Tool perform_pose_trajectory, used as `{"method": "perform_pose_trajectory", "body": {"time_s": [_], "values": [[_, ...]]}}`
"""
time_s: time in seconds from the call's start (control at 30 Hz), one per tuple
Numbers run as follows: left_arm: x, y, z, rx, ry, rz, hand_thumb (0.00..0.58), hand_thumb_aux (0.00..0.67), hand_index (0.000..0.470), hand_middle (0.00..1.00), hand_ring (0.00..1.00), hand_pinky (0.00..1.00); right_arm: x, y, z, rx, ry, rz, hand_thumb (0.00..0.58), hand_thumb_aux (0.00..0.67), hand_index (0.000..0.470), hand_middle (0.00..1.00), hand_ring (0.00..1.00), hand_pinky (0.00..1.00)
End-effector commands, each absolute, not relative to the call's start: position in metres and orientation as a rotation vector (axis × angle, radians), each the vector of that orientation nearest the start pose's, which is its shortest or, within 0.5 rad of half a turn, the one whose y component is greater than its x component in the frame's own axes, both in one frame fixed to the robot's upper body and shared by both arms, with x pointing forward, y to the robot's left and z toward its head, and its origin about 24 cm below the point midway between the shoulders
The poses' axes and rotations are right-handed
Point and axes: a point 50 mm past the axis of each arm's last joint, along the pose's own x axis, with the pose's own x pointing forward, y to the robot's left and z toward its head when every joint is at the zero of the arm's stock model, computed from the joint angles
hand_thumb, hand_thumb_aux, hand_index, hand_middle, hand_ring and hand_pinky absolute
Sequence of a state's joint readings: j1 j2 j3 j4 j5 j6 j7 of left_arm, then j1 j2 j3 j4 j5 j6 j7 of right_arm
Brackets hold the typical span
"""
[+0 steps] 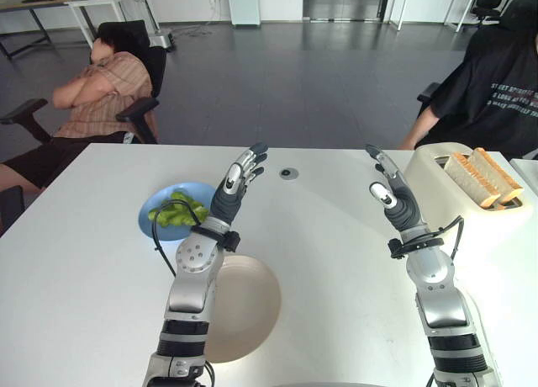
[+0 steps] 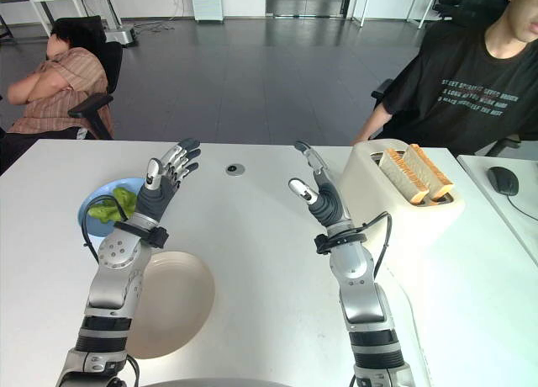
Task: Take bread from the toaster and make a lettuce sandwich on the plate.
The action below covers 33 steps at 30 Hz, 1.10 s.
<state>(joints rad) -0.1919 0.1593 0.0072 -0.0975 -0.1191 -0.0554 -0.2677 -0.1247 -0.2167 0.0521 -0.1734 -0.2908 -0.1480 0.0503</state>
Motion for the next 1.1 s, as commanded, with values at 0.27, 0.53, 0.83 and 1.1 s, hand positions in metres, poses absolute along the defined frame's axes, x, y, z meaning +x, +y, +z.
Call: {"method": "perform_pose_trajectory", "body": {"time_s": [0.27, 0.53, 0.83, 1.1], "values": [[0.281, 0.151, 0.121, 0.086, -0.324, -0.32, 0.0, 0.0, 0.0, 0.0, 0.0, 0.0, 0.268, -0.152, 0.127, -0.506, -0.428, 0.137, 0.0, 0.0, 0.0, 0.0, 0.0, 0.0], [0.281, 0.152, 0.123, 0.114, -0.336, -0.32, 0.0, 0.0, 0.0, 0.0, 0.0, 0.0, 0.288, -0.222, 0.207, -0.887, -0.589, -0.094, 0.0, 0.0, 0.0, 0.0, 0.0, 0.0], [0.28, 0.153, 0.124, 0.117, -0.335, -0.32, 0.0, 0.0, 0.0, 0.0, 0.0, 0.0, 0.295, -0.323, 0.226, -1.477, -0.249, -0.392, 0.0, 0.0, 0.0, 0.0, 0.0, 0.0], [0.28, 0.155, 0.124, 0.119, -0.333, -0.315, 0.0, 0.0, 0.0, 0.0, 0.0, 0.0, 0.292, -0.36, 0.19, -1.55, 0.09, -0.385, 0.0, 0.0, 0.0, 0.0, 0.0, 0.0]]}}
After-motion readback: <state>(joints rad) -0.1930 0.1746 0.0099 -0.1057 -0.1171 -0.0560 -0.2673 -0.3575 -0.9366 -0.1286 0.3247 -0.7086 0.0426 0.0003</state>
